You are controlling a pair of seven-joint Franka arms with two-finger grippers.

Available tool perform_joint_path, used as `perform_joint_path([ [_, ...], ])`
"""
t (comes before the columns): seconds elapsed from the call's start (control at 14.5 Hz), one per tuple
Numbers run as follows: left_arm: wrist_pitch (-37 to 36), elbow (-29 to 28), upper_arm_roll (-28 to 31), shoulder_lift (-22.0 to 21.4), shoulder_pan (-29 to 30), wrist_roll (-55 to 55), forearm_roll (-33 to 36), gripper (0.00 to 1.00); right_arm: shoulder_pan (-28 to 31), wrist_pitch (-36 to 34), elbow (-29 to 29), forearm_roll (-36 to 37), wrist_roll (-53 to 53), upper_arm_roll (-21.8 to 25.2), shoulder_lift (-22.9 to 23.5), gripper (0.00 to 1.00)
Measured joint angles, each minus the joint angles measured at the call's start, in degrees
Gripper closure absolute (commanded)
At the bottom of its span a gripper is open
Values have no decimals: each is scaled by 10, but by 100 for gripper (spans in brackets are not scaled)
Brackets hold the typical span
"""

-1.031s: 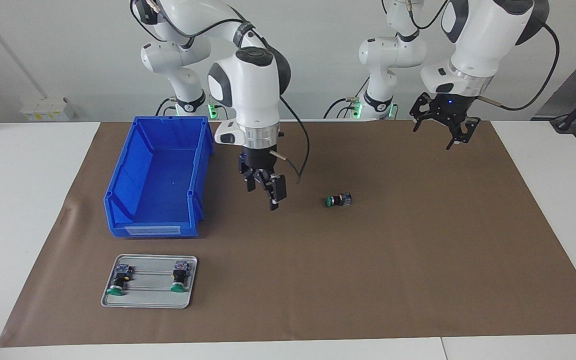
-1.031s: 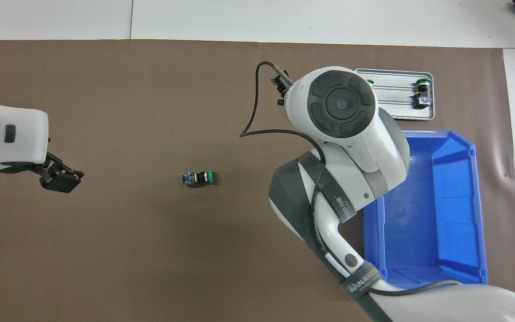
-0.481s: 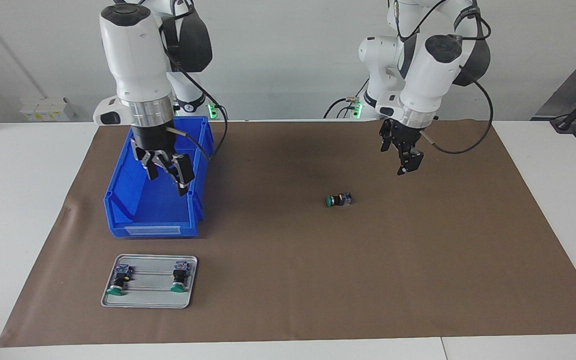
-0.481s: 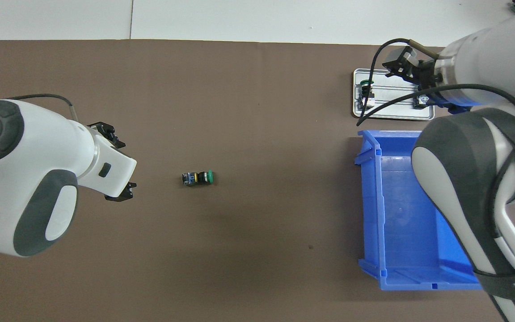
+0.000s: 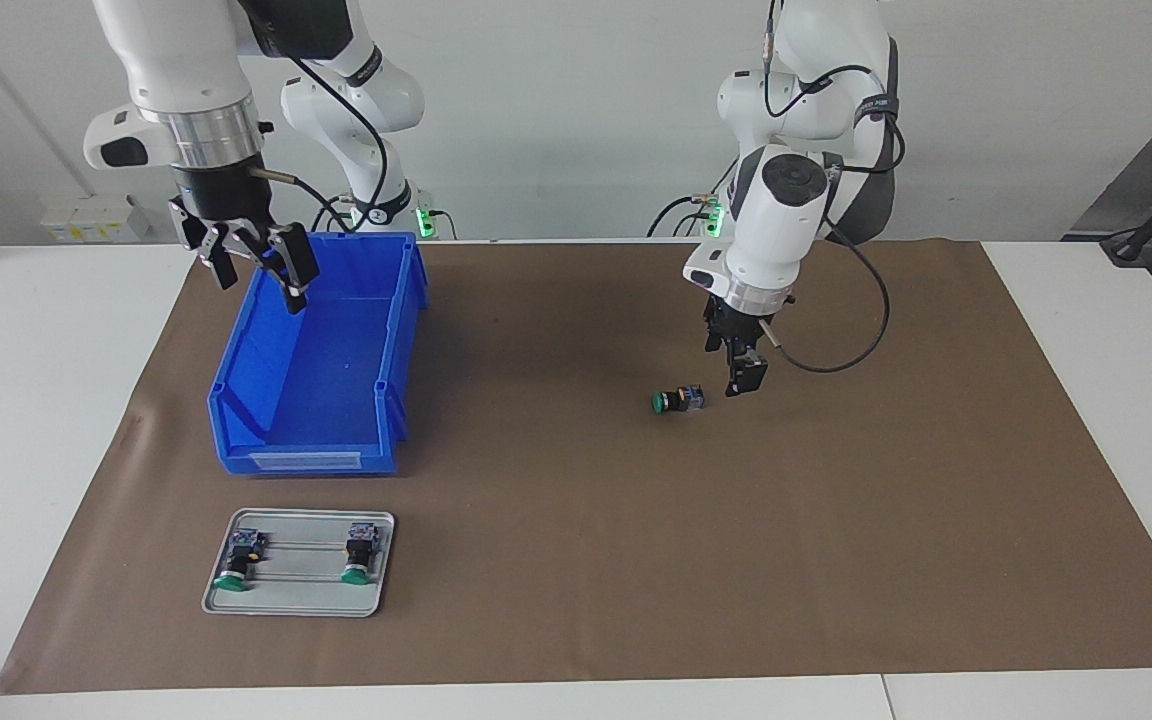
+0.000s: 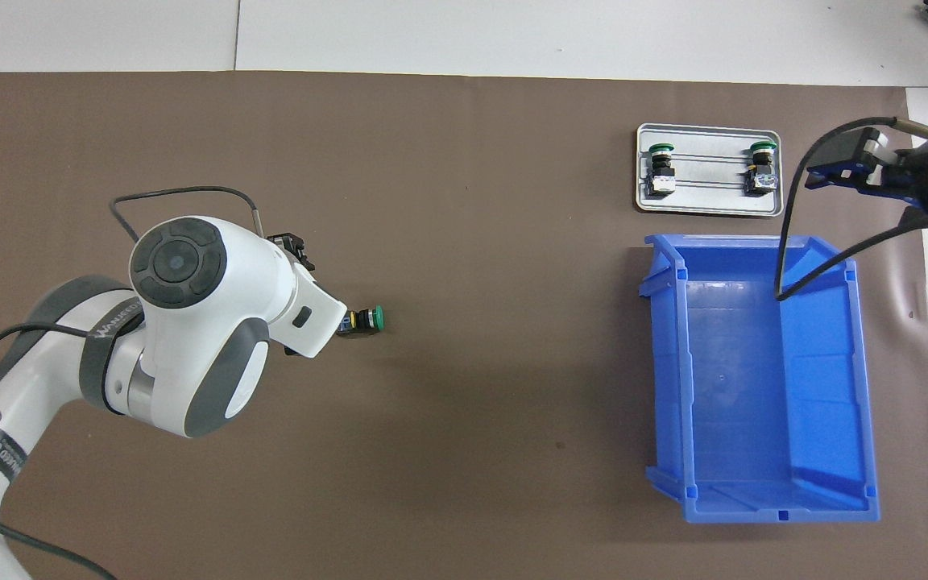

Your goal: Place and press button with both arms

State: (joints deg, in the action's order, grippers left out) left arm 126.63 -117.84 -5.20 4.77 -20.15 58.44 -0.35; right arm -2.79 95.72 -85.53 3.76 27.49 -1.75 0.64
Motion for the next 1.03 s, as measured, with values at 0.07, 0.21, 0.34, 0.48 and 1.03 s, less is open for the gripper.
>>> perform_joint_path([
  [0.07,6,-3,0,5,-7,-6,0,12,11,-28,0,-4,-42,1,-8,0],
  [0.21,20,-6,0,18,-19,-19,0,12,28,-65,-2,-5,-106,1,-16,0],
  [0.34,38,-6,0,35,-29,-31,0,13,33,-72,-7,-6,-140,2,-16,0],
  [0.48,61,-6,0,55,-42,-52,0,13,31,-72,-19,-6,-156,0,-16,0],
  [1.03,107,10,3,128,-71,-97,0,16,31,-72,-27,-6,-173,-3,-16,0],
])
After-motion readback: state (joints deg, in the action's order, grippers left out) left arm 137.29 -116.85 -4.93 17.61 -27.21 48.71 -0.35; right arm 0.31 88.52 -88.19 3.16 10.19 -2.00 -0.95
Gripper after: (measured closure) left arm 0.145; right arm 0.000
